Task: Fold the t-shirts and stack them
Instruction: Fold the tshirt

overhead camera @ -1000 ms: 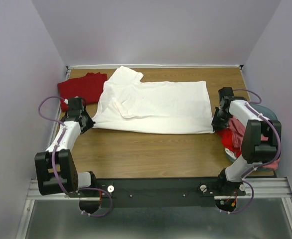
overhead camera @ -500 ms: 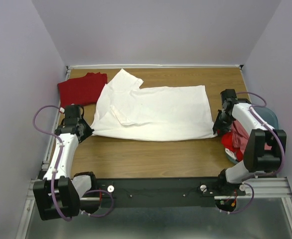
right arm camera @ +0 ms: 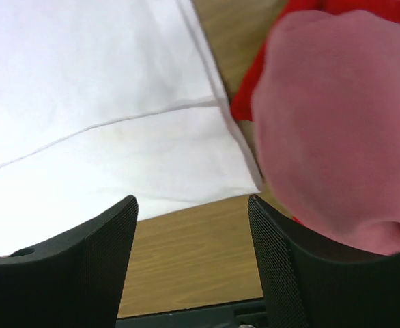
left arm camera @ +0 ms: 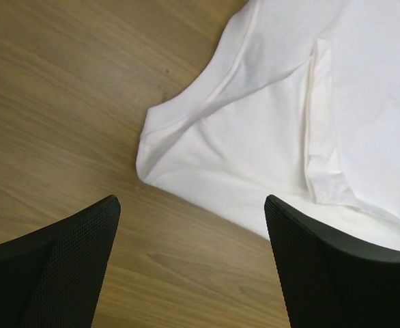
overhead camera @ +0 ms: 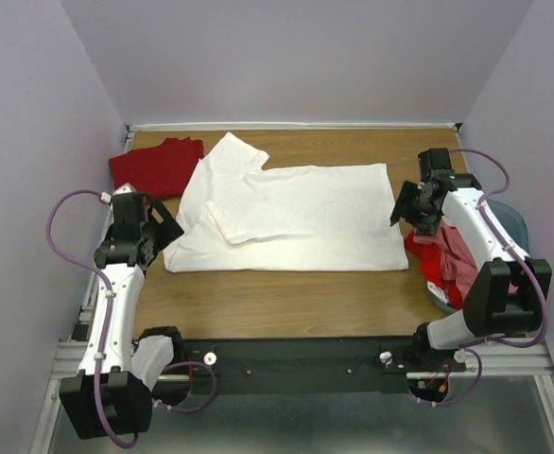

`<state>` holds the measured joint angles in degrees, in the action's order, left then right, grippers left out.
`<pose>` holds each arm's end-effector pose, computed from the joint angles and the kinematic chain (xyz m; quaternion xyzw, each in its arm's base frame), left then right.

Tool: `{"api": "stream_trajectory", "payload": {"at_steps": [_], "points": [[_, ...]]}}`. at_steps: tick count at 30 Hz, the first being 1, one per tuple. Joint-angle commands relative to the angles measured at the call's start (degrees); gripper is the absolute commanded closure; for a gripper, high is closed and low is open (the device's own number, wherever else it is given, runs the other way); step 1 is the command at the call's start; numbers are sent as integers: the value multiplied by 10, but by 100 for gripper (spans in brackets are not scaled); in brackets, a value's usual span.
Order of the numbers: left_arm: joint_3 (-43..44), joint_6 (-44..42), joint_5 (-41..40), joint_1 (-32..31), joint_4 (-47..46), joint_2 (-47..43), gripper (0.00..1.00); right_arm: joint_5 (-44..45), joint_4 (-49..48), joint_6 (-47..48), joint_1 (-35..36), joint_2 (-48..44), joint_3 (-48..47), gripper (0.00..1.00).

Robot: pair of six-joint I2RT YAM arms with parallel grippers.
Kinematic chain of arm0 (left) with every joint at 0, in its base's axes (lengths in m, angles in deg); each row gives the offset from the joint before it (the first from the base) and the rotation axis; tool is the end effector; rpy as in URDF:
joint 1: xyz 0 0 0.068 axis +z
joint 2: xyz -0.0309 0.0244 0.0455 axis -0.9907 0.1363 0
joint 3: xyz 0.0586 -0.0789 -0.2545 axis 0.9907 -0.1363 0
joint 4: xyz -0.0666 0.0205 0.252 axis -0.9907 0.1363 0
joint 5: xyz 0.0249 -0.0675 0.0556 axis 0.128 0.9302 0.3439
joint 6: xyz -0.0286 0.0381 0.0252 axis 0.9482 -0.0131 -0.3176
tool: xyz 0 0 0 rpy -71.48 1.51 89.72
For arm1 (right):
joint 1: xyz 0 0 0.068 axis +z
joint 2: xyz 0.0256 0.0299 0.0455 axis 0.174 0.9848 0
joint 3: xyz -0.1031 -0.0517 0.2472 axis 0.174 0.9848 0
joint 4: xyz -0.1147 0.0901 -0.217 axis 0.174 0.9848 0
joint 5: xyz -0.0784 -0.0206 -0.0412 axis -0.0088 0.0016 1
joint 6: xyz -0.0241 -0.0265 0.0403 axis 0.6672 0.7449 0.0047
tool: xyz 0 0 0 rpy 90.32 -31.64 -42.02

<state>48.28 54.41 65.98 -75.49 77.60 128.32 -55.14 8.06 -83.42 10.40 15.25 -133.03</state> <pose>0.1864 0.0245 0.2781 -0.3177 0.8757 -0.0441 0.3610 0.2857 -0.0001 0.2609 0.2112 0.9612 0.0126 0.1771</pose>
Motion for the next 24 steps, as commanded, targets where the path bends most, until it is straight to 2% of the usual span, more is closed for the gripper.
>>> {"api": "stream_trajectory", "payload": {"at_steps": [1, 2, 4, 5, 8, 12, 16, 24], "points": [[-6, 11, 40, -54, -105, -3, 6, -27, -44, -26, 54, 8, -19, 27], [-10, 24, 40, -66, -121, 7, 6, -28, -44, -31, 62, 13, -21, 27], [-9, 57, 33, -132, -164, 56, 6, -57, -57, -42, 78, 24, -21, 27], [2, 65, 28, -185, -173, 76, 7, -63, -67, -46, 80, 26, -21, 27], [22, 79, 20, -249, -196, 165, 7, -71, -74, -50, 83, 29, -21, 27], [19, 93, 36, -264, -227, 237, 17, -67, -74, -46, 83, 30, -28, 26], [0, 99, 38, -268, -251, 253, 23, -70, -79, -49, 83, 30, -26, 26], [-9, 105, 67, -271, -283, 303, 29, -74, -84, -49, 83, 35, -22, 25]]}}
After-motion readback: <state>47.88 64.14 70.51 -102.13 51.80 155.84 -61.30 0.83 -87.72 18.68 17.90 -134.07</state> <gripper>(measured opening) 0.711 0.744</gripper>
